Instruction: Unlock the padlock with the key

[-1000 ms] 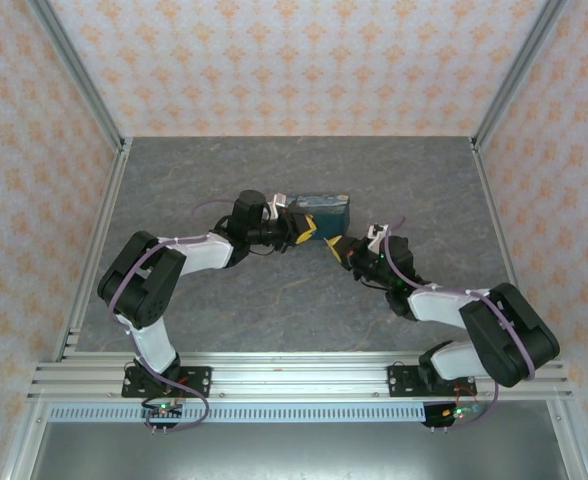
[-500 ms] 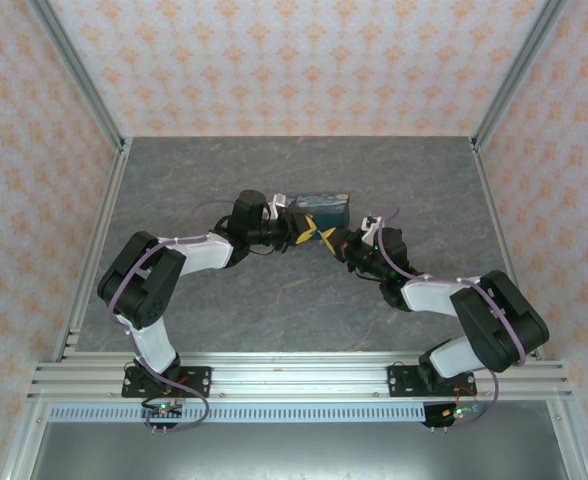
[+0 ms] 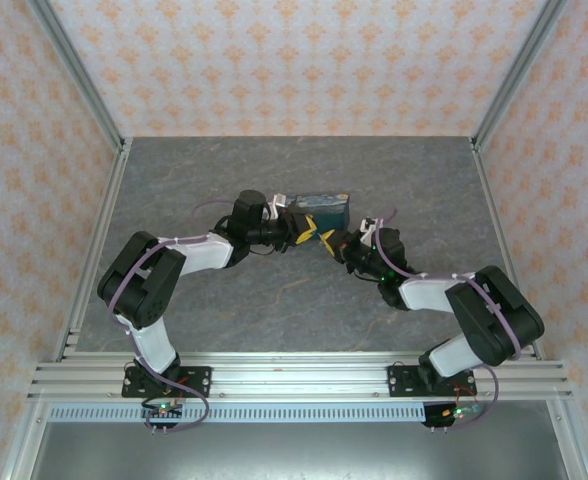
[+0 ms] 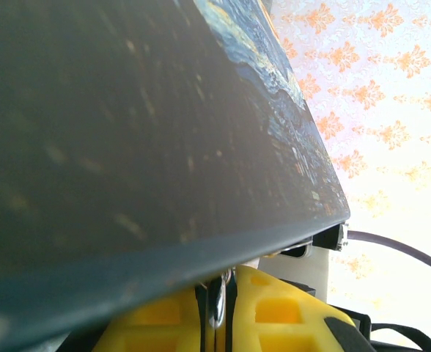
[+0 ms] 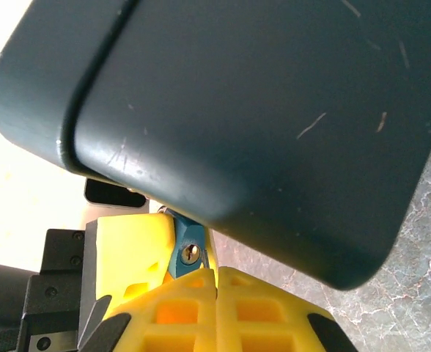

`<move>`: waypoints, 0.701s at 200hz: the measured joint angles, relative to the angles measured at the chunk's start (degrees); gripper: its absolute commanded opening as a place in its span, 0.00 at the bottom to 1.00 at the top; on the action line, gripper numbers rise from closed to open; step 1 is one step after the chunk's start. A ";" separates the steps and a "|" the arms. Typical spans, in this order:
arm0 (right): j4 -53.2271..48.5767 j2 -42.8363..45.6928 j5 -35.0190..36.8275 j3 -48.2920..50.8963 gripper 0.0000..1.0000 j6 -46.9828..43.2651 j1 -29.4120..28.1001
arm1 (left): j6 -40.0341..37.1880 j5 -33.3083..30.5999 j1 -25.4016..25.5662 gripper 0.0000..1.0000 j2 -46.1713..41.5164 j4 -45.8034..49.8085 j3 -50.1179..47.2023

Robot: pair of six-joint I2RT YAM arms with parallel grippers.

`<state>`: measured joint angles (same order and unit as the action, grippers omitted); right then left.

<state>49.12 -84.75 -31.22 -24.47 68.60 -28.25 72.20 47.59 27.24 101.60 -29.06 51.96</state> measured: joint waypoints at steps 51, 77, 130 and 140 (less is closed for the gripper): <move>0.24 -1.55 0.02 -1.14 0.00 0.02 0.00 | 0.00 0.00 0.00 0.00 0.00 0.00 0.00; 0.26 -2.01 0.13 -1.60 0.00 0.24 0.00 | 0.00 0.00 0.00 0.00 0.00 0.00 0.00; 0.26 -2.19 0.20 -1.81 0.00 0.39 0.00 | -0.04 0.00 0.00 0.00 0.00 0.02 0.00; 0.24 -2.19 0.20 -1.81 0.00 0.39 0.00 | -0.07 0.00 0.00 0.00 0.00 0.00 -0.02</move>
<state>49.36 -86.94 -31.03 -26.28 68.99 -28.25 72.14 47.59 27.24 101.60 -29.06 51.94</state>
